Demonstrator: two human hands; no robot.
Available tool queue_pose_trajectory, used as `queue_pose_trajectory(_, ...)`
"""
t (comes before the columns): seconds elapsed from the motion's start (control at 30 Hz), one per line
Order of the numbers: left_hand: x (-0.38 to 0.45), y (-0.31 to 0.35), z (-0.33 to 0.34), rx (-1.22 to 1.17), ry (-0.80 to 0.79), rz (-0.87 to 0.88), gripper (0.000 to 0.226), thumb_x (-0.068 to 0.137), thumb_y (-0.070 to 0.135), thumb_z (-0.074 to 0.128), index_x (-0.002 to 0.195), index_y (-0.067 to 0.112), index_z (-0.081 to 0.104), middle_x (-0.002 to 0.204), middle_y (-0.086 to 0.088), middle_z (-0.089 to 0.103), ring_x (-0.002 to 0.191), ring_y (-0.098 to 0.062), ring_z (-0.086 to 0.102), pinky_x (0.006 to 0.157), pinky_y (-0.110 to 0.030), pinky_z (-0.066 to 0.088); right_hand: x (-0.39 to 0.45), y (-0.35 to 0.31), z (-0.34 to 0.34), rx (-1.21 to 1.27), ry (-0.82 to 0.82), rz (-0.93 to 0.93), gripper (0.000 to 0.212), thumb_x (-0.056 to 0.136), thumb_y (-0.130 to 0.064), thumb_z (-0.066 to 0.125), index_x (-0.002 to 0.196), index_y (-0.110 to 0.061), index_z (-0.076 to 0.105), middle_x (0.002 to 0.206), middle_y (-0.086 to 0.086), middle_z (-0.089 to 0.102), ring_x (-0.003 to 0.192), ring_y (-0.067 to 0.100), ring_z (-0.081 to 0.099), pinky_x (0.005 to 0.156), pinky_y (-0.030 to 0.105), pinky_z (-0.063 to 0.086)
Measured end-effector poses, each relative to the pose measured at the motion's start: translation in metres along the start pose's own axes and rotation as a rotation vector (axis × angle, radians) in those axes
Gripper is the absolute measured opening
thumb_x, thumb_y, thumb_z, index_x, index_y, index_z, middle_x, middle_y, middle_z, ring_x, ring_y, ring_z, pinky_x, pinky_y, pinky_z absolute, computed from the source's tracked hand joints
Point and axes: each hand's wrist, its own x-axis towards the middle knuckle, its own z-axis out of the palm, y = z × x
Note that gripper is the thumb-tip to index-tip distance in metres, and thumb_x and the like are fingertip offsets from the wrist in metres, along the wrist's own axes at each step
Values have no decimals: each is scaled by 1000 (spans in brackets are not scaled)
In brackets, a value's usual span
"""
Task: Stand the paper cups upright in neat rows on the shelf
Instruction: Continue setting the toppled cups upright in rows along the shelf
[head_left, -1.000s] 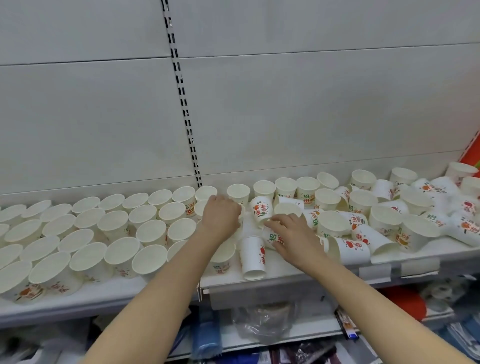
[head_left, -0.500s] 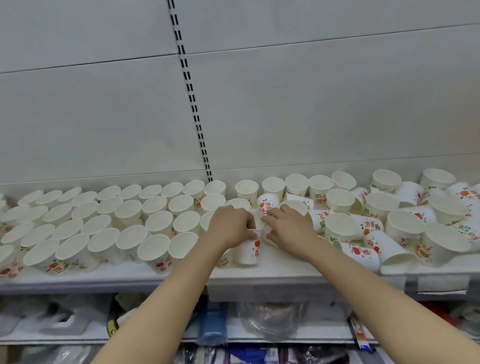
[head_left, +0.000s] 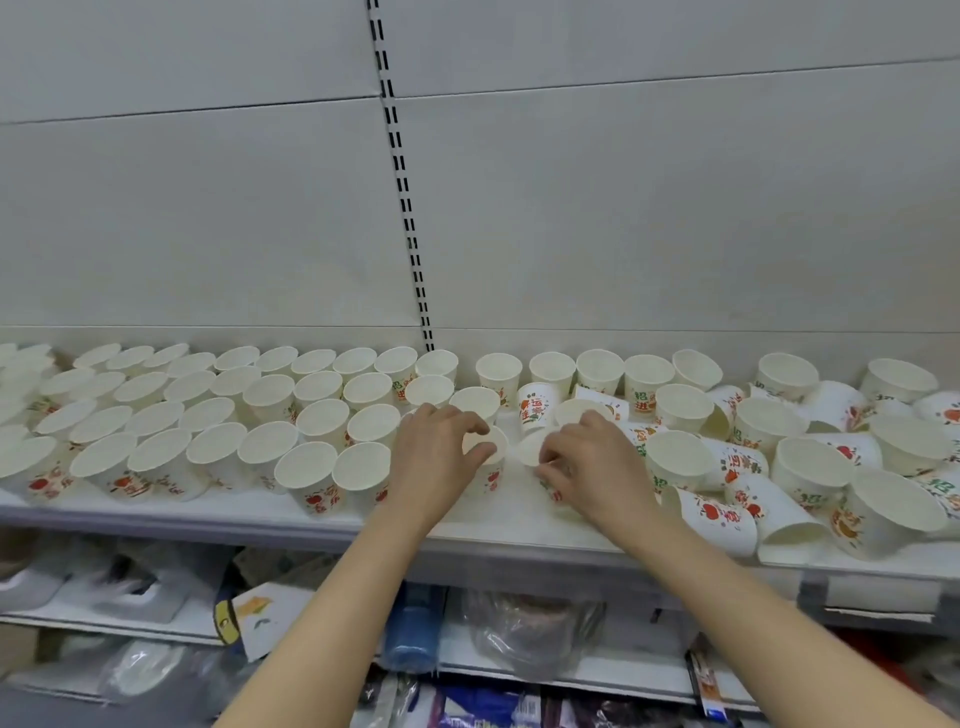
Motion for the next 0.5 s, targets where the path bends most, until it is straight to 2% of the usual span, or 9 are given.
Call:
queue_pose_trajectory(0.1,22,4,3,-27,-5,-10,24,87,44,63,105,30,71,106,8,69,100,-21,53,84,-37,42,-31,-1,17,88,229,-18,17,77,-32,73,71,-19,65,67,-8,61,70,20,44,60,29,34)
queue_pose_trajectory(0.17,42,10,10,-55,-29,23,24,87,42,64,106,29,70,107,8,69,100,-21,53,85,-36,41,-44,-4,31,115,302,-10,19,82,-35,67,73,-19,66,69,-10,61,70,19,42,61,31,36)
queue_pose_trajectory(0.3,88,26,32,-1,-177,121,33,87,41,63,117,27,65,117,2,66,110,-26,51,91,-36,40,-50,-16,49,87,341,-14,15,86,-33,66,78,-19,66,75,-11,62,72,18,42,61,32,39)
queue_pose_trajectory(0.37,109,32,44,78,-281,154,40,86,40,62,123,24,61,124,0,62,117,-27,48,95,-37,38,-47,-18,51,83,337,-33,14,87,-32,66,86,-18,68,86,-10,65,75,18,45,62,32,42)
queue_pose_trajectory(0.5,132,34,65,193,-417,205,50,84,44,63,124,17,53,120,-4,62,114,-29,50,89,-38,40,-56,-13,48,104,377,55,27,87,-32,65,106,-13,69,109,0,64,89,22,56,78,31,46)
